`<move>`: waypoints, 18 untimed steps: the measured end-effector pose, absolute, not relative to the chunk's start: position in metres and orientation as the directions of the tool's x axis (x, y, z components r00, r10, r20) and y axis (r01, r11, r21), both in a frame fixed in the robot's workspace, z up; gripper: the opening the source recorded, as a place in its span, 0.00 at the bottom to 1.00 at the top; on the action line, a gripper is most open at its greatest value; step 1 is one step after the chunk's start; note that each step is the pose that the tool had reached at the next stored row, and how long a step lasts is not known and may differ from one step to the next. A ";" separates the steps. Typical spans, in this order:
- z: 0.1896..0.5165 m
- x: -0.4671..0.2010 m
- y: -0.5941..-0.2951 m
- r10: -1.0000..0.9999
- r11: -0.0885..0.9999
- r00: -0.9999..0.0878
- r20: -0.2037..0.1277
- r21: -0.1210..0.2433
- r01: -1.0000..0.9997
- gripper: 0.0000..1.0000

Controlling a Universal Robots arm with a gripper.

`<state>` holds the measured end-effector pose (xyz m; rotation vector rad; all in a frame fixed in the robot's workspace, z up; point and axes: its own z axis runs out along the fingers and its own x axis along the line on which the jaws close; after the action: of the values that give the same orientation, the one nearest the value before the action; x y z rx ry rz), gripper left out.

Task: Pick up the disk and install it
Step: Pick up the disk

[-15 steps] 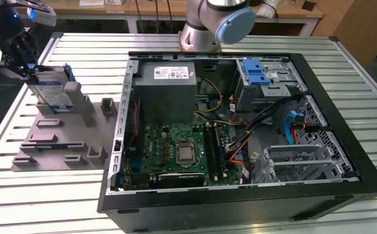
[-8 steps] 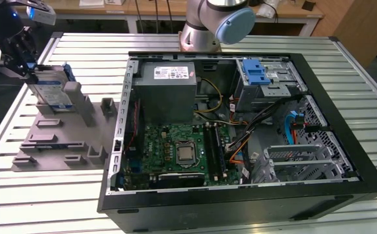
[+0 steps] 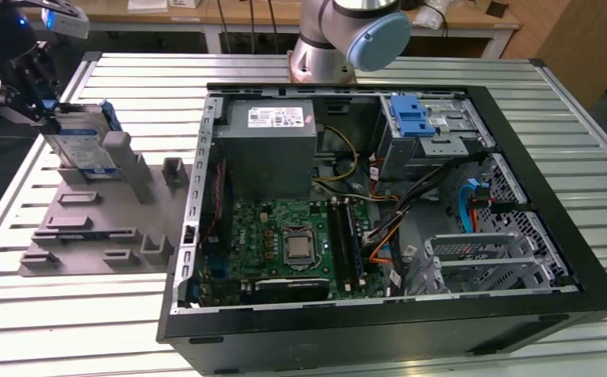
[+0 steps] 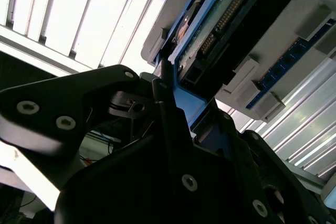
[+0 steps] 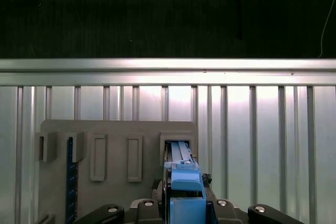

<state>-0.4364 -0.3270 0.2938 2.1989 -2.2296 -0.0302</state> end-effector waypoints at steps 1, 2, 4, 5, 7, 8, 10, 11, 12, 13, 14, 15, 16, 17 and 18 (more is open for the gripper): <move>0.294 -0.436 -0.327 -1.000 0.014 -0.014 -0.006 0.021 -1.000 0.36; 0.294 -0.436 -0.327 -1.000 0.014 -0.014 -0.006 0.021 -1.000 0.36; 0.295 -0.436 -0.327 -1.000 0.014 -0.014 -0.006 0.021 -1.000 0.36; 0.296 -0.436 -0.327 -1.000 0.014 -0.014 -0.006 0.021 -1.000 0.36; 0.297 -0.436 -0.327 -1.000 0.014 -0.014 -0.007 0.021 -1.000 0.36; 0.297 -0.436 -0.327 -1.000 0.014 -0.014 -0.007 0.020 -1.000 0.36; 0.297 -0.436 -0.327 -1.000 0.014 -0.014 -0.007 0.021 -1.000 0.36; 0.297 -0.436 -0.327 -1.000 0.014 -0.014 -0.007 0.021 -1.000 0.36; 0.297 -0.436 -0.327 -1.000 0.014 -0.014 -0.006 0.021 -1.000 0.36; 0.297 -0.436 -0.327 -1.000 0.014 -0.014 -0.006 0.021 -1.000 0.36; 0.298 -0.436 -0.327 -1.000 0.014 -0.014 -0.006 0.021 -1.000 0.36; 0.299 -0.436 -0.327 -1.000 0.014 -0.014 -0.006 0.021 -1.000 0.36; 0.299 -0.436 -0.327 -1.000 0.014 -0.014 -0.007 0.020 -1.000 0.36; 0.299 -0.436 -0.327 -1.000 0.014 -0.014 -0.007 0.020 -1.000 0.36; 0.299 -0.436 -0.327 -1.000 0.014 -0.014 -0.007 0.021 -1.000 0.36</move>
<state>-0.4364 -0.3270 0.2990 2.1990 -2.2297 -0.0301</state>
